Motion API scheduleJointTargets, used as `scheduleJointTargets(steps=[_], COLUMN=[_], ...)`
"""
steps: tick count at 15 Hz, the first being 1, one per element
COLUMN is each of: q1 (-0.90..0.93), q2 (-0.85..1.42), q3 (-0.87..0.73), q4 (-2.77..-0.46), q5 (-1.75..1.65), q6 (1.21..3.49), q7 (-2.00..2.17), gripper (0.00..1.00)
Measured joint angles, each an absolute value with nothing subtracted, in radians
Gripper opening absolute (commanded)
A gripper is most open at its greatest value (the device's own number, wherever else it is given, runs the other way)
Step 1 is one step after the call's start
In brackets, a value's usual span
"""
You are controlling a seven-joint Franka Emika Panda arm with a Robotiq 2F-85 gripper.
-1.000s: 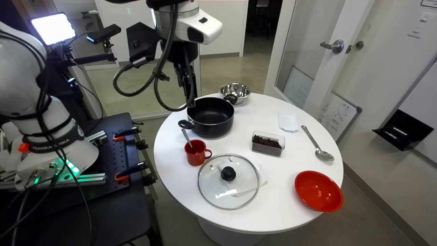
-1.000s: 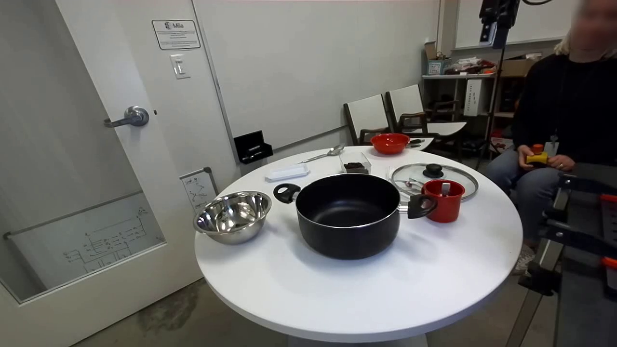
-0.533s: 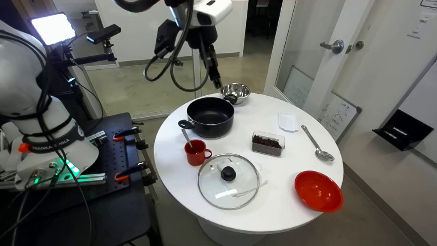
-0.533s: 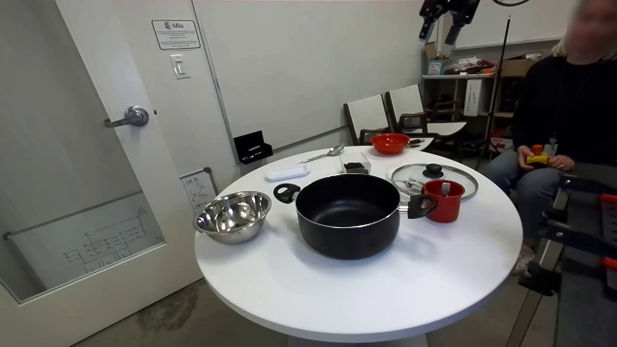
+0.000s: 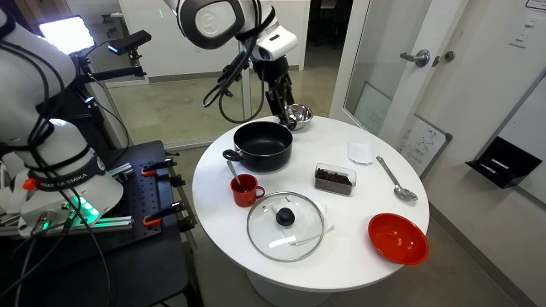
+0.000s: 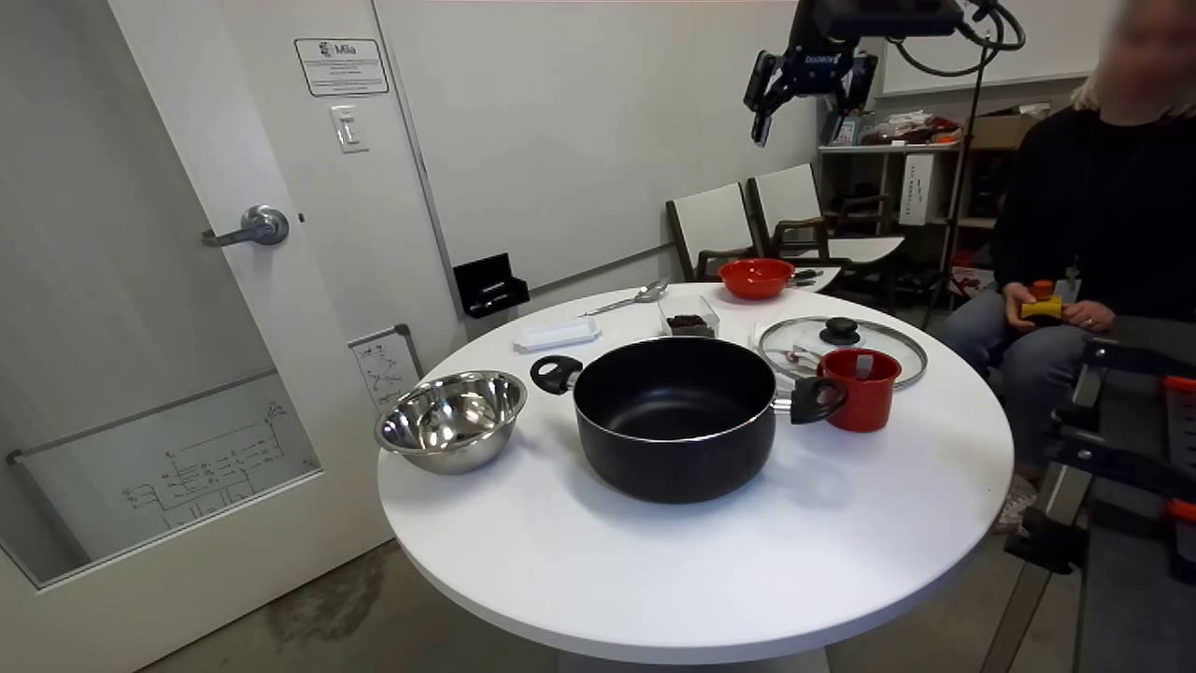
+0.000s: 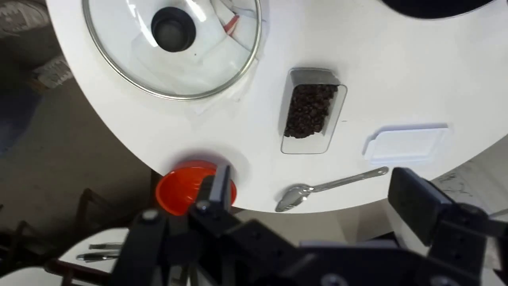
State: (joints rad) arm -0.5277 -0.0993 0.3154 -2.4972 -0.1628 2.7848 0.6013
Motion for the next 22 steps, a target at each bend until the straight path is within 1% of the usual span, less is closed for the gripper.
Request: scheduleJointTargets(steps=[1, 2, 4, 6, 8, 11, 18, 22], q1=[-0.56, -0.541, -0.419, -0.306, -0.254, -0.236, -0.096, -0.059], q2=[-0.079, -0.057, -0.007, 0.045, 0.084, 0.099, -0.184, -0.217], q3=[0.339, 0.325, 0.244, 0.177, 0.146, 0.127, 0.064, 0.019], q4=[-2.47, -2.438, -2.367, -2.304, -2.261, -2.252, -2.472, -2.48], q5=[-0.199, -0.217, -0.218, -0.139, -0.097, -0.043, 0.134, 0.206], q6=[2.746, 2.685, 2.549, 2.454, 2.424, 2.431, 2.446, 2.434], q7=[0.671, 0.726, 0.815, 0.847, 0.856, 0.812, 0.406, 0.253], gripper=[1.0, 1.0, 1.0, 1.0, 1.0, 1.0, 1.0, 1.0])
